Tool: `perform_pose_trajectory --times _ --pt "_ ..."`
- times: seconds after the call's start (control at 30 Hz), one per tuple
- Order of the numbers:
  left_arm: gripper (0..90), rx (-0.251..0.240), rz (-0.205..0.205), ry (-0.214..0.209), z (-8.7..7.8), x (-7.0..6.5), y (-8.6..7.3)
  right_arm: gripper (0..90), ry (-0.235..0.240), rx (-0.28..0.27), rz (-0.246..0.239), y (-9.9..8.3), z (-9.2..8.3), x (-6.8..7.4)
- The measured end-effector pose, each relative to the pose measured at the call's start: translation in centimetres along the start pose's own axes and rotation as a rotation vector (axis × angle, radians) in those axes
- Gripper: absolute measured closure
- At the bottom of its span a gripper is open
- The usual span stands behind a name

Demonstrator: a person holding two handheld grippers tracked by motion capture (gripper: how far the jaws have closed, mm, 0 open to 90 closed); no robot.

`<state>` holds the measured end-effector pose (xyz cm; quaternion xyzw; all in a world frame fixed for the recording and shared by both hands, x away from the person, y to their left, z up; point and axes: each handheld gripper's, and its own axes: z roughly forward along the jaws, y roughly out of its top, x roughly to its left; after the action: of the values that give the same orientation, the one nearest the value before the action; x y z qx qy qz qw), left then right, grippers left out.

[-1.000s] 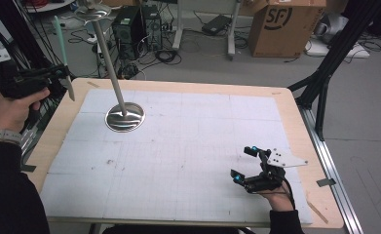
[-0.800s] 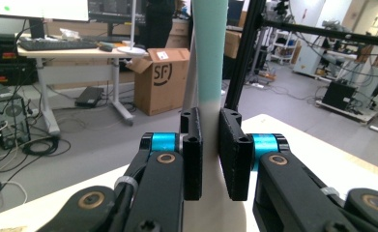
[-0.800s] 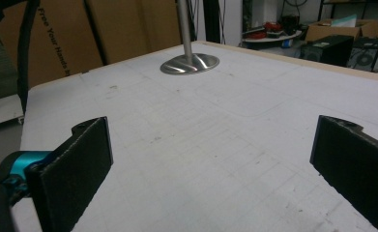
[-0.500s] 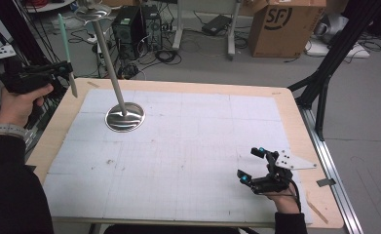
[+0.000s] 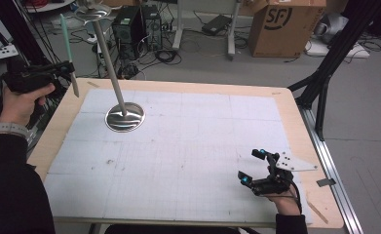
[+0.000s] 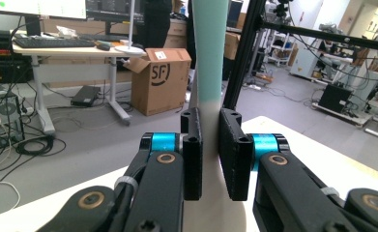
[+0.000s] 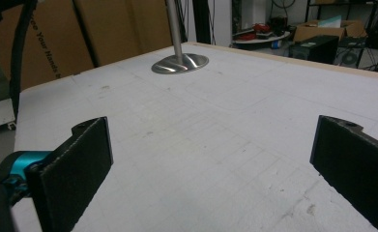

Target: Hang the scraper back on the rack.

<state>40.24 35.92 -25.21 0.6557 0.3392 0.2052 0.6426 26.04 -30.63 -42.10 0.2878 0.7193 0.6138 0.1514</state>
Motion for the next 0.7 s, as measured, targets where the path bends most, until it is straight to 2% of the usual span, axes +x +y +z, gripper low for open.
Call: perform_pose_trajectory --times 0.5,0.7 --pt "80.5 0.009 0.003 0.004 0.7 -0.9 0.0 0.3 0.002 -0.013 -0.002 0.2 -0.1 0.0" --pt "80.5 0.008 -0.010 0.013 1.0 -1.1 -0.1 0.3 0.002 -0.015 -0.004 0.2 -0.1 0.0"
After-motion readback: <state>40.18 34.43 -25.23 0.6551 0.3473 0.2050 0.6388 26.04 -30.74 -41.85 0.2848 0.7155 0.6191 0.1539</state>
